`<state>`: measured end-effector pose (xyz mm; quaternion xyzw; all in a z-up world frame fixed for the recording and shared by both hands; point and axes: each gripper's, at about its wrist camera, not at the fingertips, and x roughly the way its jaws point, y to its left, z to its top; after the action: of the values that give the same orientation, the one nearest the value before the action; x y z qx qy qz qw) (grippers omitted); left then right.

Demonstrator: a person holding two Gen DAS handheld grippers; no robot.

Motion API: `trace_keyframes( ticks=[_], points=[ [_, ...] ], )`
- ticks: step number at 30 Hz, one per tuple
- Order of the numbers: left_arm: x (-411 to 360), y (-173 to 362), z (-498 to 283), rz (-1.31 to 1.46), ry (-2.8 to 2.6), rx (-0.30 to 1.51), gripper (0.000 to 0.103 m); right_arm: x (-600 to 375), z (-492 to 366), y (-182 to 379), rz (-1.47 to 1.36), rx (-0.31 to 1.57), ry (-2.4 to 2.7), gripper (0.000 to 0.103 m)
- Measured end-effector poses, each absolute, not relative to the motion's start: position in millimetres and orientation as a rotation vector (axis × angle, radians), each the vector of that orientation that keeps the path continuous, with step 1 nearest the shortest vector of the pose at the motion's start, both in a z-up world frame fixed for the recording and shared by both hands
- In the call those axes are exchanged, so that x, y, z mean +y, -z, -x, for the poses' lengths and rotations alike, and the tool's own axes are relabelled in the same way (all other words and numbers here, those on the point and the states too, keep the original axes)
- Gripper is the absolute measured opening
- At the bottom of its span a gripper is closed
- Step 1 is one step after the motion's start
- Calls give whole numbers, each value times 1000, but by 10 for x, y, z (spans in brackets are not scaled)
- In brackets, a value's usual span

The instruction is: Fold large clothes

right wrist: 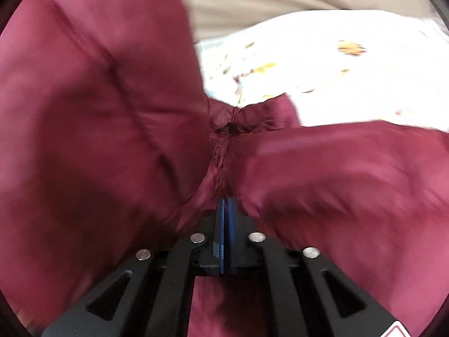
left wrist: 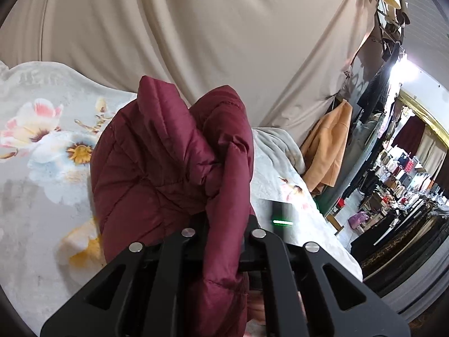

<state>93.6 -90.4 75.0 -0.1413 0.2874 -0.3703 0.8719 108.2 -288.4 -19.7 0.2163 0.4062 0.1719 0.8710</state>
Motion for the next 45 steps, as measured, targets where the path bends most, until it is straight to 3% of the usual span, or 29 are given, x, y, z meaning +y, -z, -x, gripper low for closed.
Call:
trace_keyframes(
  ticks=[4, 10, 18, 28, 36, 39, 40, 43, 44, 45],
  points=[
    [-858, -741, -866, 301, 777, 595, 7, -2863, -666, 270, -487, 894, -510, 8],
    [-990, -719, -796, 278, 790, 613, 7, -2208, -725, 742, -415, 995, -673, 5],
    [-1507, -514, -778, 174, 798, 659, 7, -2406, -772, 931, -651, 1074, -741, 2],
    [-2340, 175, -875, 7, 831, 839, 8, -4102, 410, 470, -735, 752, -280, 8],
    [-2709, 511, -684, -132, 776, 828, 14, -3836, 486, 318, -559, 730, -87, 9],
    [-2599, 324, -577, -85, 817, 829, 32, -3825, 490, 205, -509, 702, -51, 10],
    [-2523, 234, -523, -58, 839, 818, 43, -3907, 532, 129, -495, 688, -41, 12],
    [-2125, -208, -222, 8, 882, 692, 68, -4087, 540, -51, -465, 627, -27, 30],
    [-1993, -320, -146, 20, 878, 648, 74, -4056, 549, -117, -461, 602, -34, 43],
    [-1881, -403, -101, 30, 865, 616, 76, -3999, 525, -161, -455, 587, -44, 47]
  ],
)
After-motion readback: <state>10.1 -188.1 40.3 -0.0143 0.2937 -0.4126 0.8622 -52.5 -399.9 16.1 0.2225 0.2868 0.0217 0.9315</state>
